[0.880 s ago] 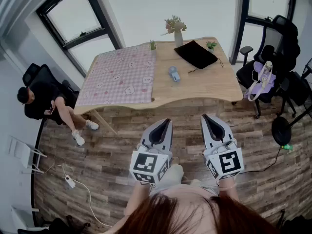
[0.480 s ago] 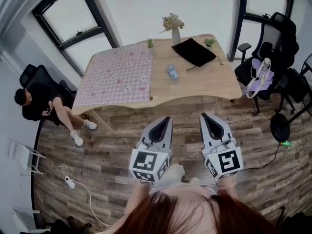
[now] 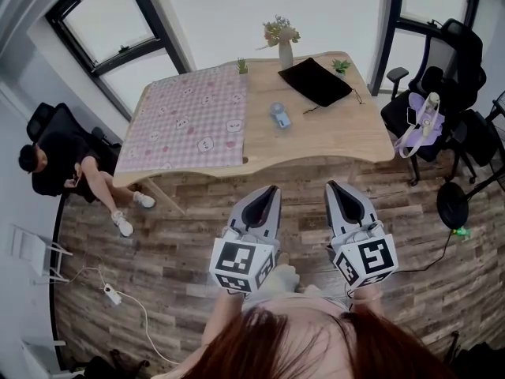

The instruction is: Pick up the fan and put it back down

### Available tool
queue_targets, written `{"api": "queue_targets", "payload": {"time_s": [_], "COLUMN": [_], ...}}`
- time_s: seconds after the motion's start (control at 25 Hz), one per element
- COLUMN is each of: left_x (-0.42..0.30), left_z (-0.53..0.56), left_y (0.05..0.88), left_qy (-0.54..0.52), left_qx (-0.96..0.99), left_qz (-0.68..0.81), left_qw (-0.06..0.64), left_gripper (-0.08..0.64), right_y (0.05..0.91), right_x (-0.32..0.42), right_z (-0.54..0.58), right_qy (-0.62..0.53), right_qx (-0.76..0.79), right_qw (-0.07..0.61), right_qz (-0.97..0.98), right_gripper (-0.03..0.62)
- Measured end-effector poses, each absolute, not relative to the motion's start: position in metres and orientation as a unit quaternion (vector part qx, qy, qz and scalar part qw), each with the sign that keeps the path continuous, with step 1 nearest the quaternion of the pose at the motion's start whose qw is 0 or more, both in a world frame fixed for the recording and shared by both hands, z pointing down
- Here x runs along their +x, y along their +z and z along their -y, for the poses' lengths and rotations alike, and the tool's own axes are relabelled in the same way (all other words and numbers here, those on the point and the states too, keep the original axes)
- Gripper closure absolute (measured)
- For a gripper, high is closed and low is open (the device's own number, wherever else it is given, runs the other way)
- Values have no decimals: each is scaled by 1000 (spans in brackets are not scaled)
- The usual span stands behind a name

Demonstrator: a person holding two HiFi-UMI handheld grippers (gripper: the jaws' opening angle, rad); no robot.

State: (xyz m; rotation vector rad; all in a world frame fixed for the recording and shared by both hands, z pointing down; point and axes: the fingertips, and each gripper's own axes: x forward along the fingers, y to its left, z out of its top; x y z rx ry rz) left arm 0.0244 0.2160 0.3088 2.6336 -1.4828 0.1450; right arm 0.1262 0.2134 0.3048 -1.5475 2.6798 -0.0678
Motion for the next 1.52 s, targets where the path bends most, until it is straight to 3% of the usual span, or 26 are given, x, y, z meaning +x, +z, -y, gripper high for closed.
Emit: {"api": "queue_targets", "payload": {"time_s": [1.52], "left_x": [-53], "left_z": [-69], "left_y": [318], "left_qy": [39], "left_qx": [891], "left_qz": [446], "left_qw": [72], "left_gripper": [546], "right_y": [330], "right_x": [44], "right_z": [-73], "right_qy": [-69], "right_qx": [-529], "right_qw": [-24], "right_qz": [-846], "right_gripper": [592]}}
